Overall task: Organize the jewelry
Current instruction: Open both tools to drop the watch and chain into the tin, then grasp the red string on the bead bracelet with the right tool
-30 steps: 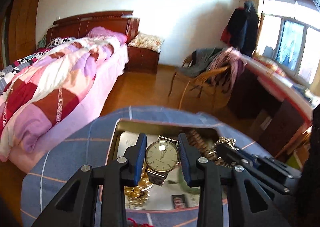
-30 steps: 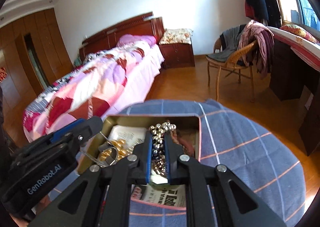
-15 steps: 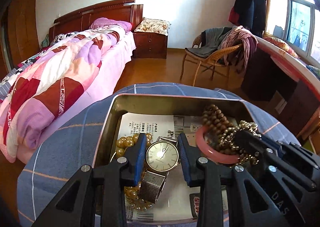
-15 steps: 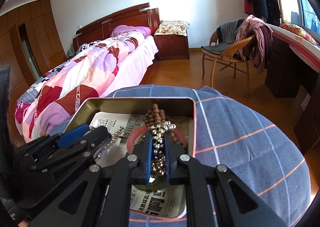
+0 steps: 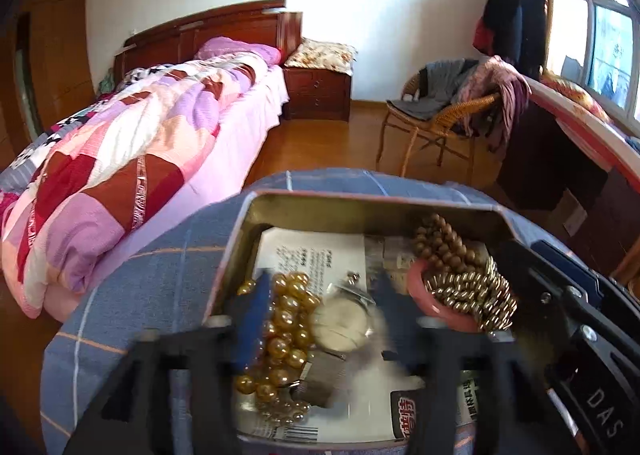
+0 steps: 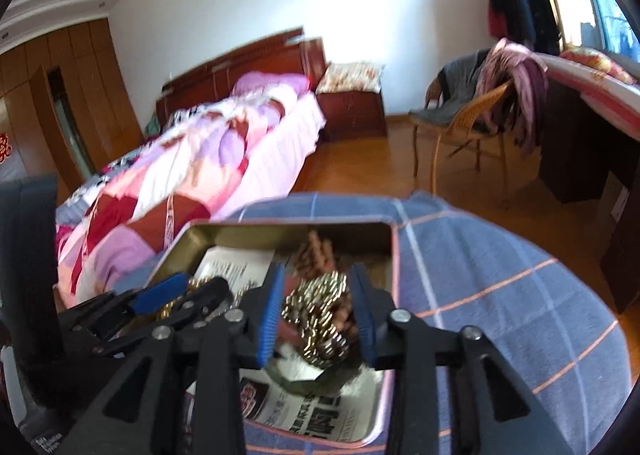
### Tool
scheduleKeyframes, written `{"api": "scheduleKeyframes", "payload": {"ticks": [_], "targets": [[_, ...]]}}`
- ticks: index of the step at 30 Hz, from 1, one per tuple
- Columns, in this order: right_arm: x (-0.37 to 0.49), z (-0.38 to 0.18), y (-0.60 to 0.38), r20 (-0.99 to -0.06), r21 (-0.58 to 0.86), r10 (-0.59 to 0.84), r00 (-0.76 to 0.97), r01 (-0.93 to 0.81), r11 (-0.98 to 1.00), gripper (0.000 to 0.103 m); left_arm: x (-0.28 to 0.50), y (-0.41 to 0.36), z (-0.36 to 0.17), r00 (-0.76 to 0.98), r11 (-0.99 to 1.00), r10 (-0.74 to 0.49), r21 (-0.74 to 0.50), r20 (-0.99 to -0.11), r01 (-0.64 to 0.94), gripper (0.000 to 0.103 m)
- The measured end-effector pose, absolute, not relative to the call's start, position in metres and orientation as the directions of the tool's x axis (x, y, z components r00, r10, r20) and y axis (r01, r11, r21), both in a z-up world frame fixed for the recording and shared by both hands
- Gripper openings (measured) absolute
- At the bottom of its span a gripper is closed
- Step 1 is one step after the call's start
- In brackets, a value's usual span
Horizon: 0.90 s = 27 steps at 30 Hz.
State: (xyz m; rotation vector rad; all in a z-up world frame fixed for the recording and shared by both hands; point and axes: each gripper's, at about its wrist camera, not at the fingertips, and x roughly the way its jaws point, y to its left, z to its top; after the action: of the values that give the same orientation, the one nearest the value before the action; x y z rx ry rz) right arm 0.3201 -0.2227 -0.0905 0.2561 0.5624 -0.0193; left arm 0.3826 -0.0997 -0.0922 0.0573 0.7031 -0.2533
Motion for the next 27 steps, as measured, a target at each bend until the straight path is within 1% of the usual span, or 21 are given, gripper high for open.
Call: {"api": "scheduleKeyframes", "payload": {"ticks": [3,7,12,19,23,27], "targets": [[0.317,-0.087,-0.227,-0.513,0.244,0.019,0.858,0.124,0.962,0.039,0.376,-0.095,-0.082,0.764,0.975,-0.184,-0.016,-0.618,0.222,0.071],[0.314,-0.085,-0.229,-0.505,0.244,-0.012,0.863,0.156,0.957,0.039,0.369,-0.089,-0.079,0.757,0.979,-0.156,0.001,-0.635,0.203,0.071],[0.306,-0.082,-0.222,-0.531,0.233,-0.027,0.847,0.177,0.956,0.039,0.356,-0.078,-0.077,0.74,0.983,-0.12,0.024,-0.662,0.182,0.071],[0.282,-0.092,-0.212,-0.589,0.225,-0.014,0.808,0.18,0.958,0.039,0.324,-0.057,-0.079,0.721,0.986,-0.128,-0.007,-0.681,0.169,0.071],[0.271,-0.099,-0.207,-0.618,0.205,-0.019,0.786,0.184,0.961,0.039,0.306,-0.044,-0.087,0.717,0.989,-0.088,0.025,-0.692,0.145,0.071],[0.26,-0.105,-0.205,-0.638,0.203,-0.009,0.77,0.18,0.962,0.039,0.291,-0.022,-0.101,0.686,0.994,-0.052,0.03,-0.726,0.106,0.071]]}}
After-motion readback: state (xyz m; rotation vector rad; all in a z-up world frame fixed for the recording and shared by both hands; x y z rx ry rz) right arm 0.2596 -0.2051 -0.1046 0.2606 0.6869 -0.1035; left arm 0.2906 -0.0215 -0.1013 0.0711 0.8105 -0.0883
